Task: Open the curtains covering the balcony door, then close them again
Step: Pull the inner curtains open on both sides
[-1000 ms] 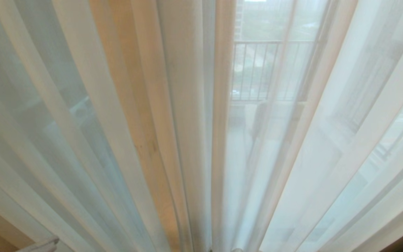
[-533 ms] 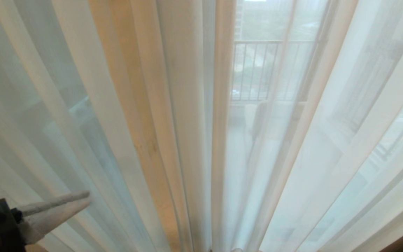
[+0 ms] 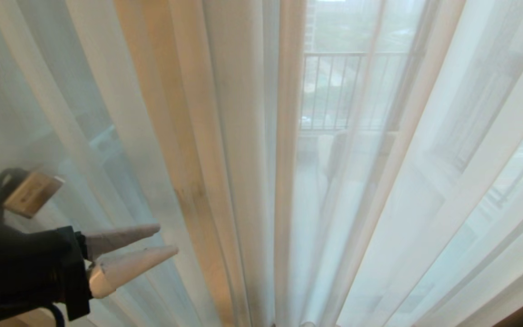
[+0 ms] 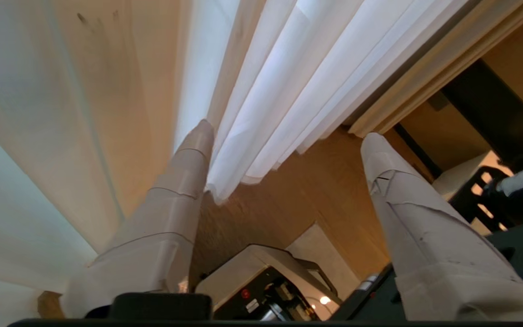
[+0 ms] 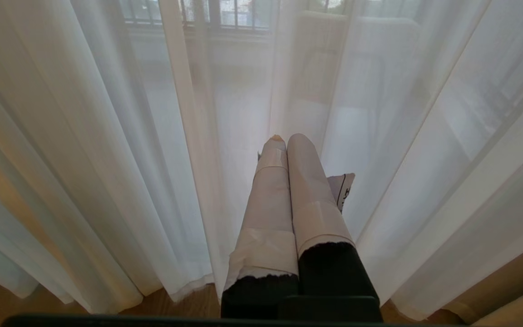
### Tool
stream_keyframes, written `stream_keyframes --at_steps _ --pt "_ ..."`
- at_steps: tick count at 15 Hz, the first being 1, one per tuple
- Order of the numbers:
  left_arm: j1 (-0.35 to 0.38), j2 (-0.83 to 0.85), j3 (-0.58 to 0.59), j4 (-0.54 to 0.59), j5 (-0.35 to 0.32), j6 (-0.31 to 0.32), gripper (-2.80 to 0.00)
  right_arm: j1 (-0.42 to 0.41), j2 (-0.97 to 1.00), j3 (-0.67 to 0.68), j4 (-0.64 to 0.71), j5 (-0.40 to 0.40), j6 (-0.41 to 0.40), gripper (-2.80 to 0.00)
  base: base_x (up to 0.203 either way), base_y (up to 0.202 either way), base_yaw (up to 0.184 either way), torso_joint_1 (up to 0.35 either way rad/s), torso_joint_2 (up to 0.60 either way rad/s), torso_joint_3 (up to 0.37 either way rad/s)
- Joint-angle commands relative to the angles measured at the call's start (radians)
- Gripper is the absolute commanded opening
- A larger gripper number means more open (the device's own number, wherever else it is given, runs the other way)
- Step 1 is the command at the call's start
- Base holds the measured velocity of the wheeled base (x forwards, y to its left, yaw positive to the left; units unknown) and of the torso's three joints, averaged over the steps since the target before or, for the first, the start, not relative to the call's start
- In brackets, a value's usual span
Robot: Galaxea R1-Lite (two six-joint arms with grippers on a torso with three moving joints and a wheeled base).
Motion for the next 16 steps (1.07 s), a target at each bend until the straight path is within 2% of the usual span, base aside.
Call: stream_keyframes --at_steps 1,3,4,8,14,16 --pt "-0.004 0.099 -0.001 -0.035 0.071 0.004 0.00 0.000 0.000 0.000 0.000 0.001 -0.001 -2.80 0.000 0.000 0.000 0.000 0.00 0.000" --pt "-0.006 0.141 0.001 -0.079 0.208 0.032 0.00 0.000 0.000 0.000 0.000 0.001 -0.001 -2.80 0.000 0.000 0.000 0.000 0.00 0.000" --pt "-0.006 0.144 0.002 -0.083 0.240 0.055 0.00 0.000 0.000 0.000 0.000 0.001 -0.001 -2.80 0.000 0.000 0.000 0.000 0.00 0.000" --pt "-0.005 0.213 -0.025 -0.123 0.296 0.059 0.00 0.000 0.000 0.000 -0.001 0.001 -0.001 -2.80 0.000 0.000 0.000 0.000 0.00 0.000" --pt "-0.005 0.357 -0.072 -0.354 0.308 0.050 0.00 0.000 0.000 0.000 0.000 0.001 -0.001 -2.80 0.000 0.000 0.000 0.000 0.00 0.000" --pt "-0.006 0.400 -0.104 -0.399 0.308 0.050 0.00 0.000 0.000 0.000 0.000 0.001 -0.001 -2.80 0.000 0.000 0.000 0.000 0.00 0.000"
